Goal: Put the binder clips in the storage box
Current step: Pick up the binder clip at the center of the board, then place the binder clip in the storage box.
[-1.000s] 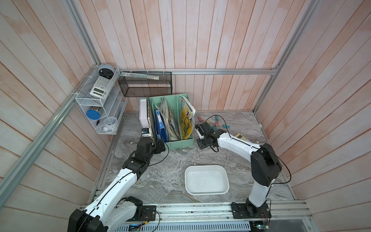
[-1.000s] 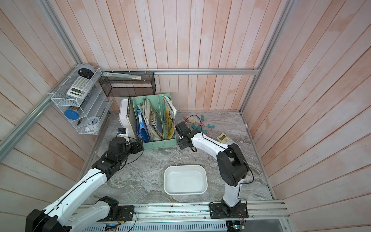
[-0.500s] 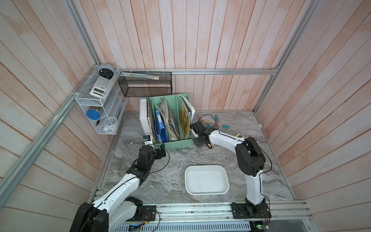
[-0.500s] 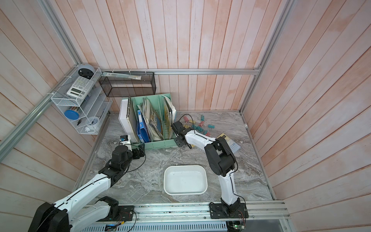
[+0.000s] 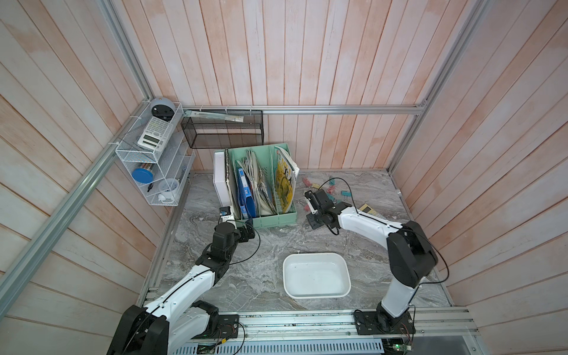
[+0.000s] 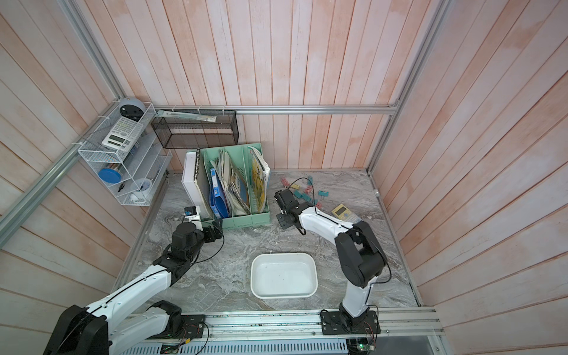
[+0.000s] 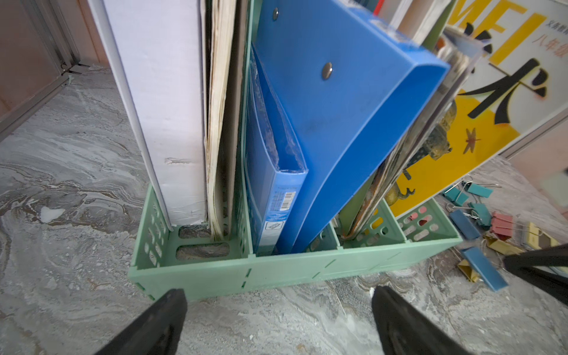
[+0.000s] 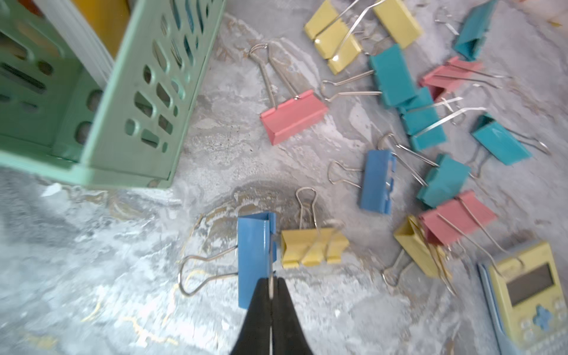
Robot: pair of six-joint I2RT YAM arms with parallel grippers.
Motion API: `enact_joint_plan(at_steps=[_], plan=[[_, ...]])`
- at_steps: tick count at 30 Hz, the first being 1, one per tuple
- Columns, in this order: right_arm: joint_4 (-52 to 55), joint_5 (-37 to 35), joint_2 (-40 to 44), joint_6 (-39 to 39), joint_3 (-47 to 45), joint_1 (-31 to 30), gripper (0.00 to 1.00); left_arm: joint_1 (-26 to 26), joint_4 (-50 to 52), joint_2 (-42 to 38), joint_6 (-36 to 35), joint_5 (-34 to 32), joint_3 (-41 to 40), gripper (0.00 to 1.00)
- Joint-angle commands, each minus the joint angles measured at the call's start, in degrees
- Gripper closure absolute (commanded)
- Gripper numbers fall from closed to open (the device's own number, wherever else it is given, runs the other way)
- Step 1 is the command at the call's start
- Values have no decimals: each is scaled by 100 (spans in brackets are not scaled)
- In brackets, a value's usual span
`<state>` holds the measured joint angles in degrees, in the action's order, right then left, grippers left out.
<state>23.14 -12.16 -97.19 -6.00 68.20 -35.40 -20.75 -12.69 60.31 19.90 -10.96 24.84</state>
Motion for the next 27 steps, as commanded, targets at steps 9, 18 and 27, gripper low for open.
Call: enact_joint_plan(at_steps=[9, 18, 27], plan=[[-2127, 471, 4228, -5249, -3463, -2005, 100, 8, -315, -72, 143, 93, -227, 0], [-3613, -331, 2954, -6537, -4301, -3042, 100, 9, -344, -225, 233, 141, -441, 0], [-4544, -149, 1911, -6607, -4434, -3056, 100, 10, -346, -385, 216, 138, -476, 0]])
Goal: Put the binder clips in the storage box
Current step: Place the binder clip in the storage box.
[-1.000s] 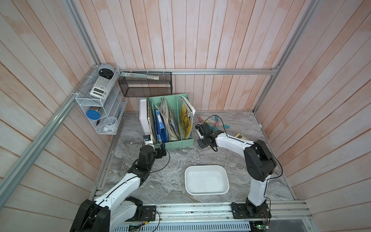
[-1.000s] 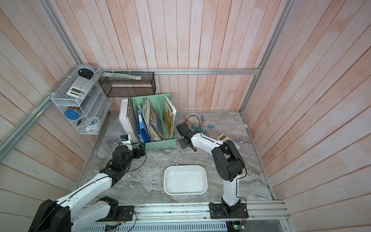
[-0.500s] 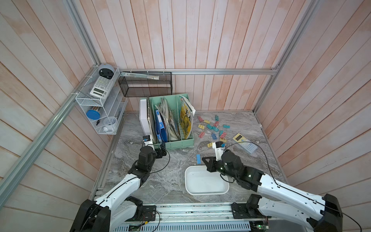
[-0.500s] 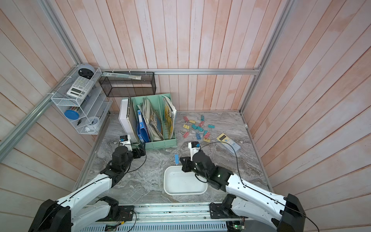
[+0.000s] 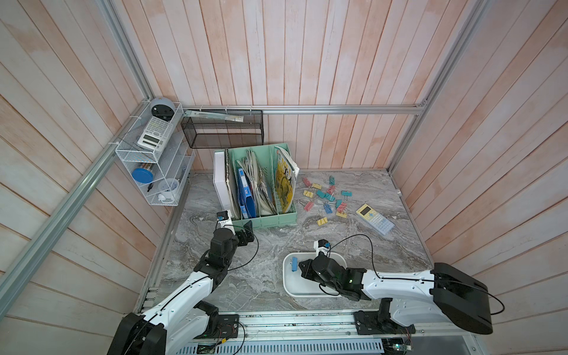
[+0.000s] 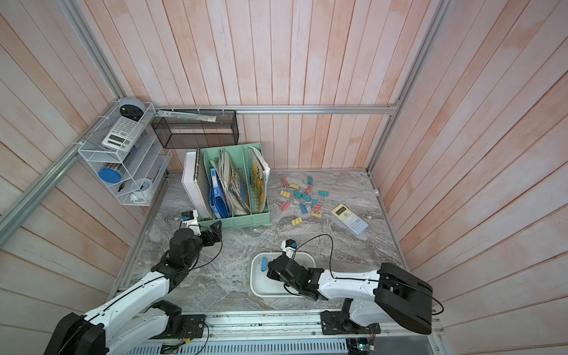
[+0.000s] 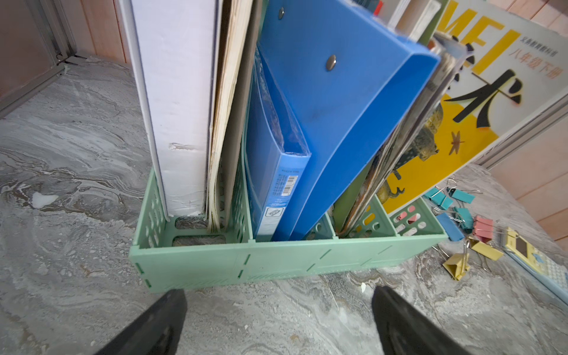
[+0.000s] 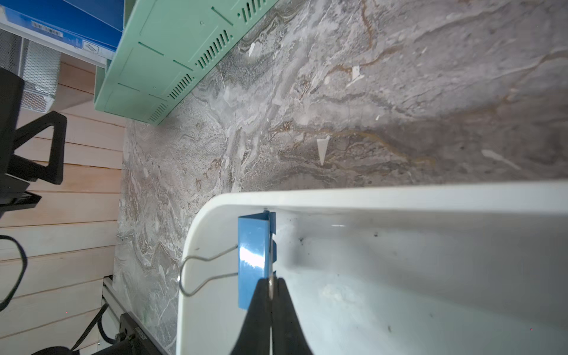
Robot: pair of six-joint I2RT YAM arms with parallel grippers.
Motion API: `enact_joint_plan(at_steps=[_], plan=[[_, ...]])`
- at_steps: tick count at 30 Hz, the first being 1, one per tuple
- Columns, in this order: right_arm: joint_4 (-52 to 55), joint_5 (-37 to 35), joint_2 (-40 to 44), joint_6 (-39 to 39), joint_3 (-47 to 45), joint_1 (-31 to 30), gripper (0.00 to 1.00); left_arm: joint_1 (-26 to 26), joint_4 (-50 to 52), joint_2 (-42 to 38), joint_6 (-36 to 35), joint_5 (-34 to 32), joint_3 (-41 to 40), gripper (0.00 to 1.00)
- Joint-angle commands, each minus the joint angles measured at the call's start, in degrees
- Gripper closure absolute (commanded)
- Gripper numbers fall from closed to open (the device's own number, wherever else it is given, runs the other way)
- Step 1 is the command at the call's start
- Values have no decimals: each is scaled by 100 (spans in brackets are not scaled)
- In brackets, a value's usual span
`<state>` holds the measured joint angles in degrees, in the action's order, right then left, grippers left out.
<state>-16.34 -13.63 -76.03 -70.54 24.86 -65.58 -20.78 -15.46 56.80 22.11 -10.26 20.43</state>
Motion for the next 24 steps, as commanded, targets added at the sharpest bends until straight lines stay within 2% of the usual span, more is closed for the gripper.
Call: enact_joint_plan(at_steps=[1, 6, 8, 13, 16, 20, 22, 24], plan=[[-784, 21, -294, -209, -180, -47, 100, 10, -65, -20, -10, 57, -45, 0], [-1053, -47, -470, -390, -402, -172, 99, 12, -110, 75, 10, 85, -14, 0], [-804, -123, -370, -381, -395, -223, 88, 19, -115, 119, 19, 111, -11, 0], [60, -380, 179, -409, -449, -274, 74, 12, -80, 103, 35, 121, -7, 0], [987, -637, 811, -400, -423, -282, 62, 12, -62, 42, 43, 109, -30, 0], [2738, -1183, 1962, -153, -128, -287, 43, 6, -18, -29, 31, 73, -30, 0], [3319, -1541, 2597, 184, 39, -288, 45, 8, -10, -48, 31, 58, -29, 0], [3431, -2011, 3087, 843, 166, -280, 50, 4, -33, -55, 48, 60, -30, 0]])
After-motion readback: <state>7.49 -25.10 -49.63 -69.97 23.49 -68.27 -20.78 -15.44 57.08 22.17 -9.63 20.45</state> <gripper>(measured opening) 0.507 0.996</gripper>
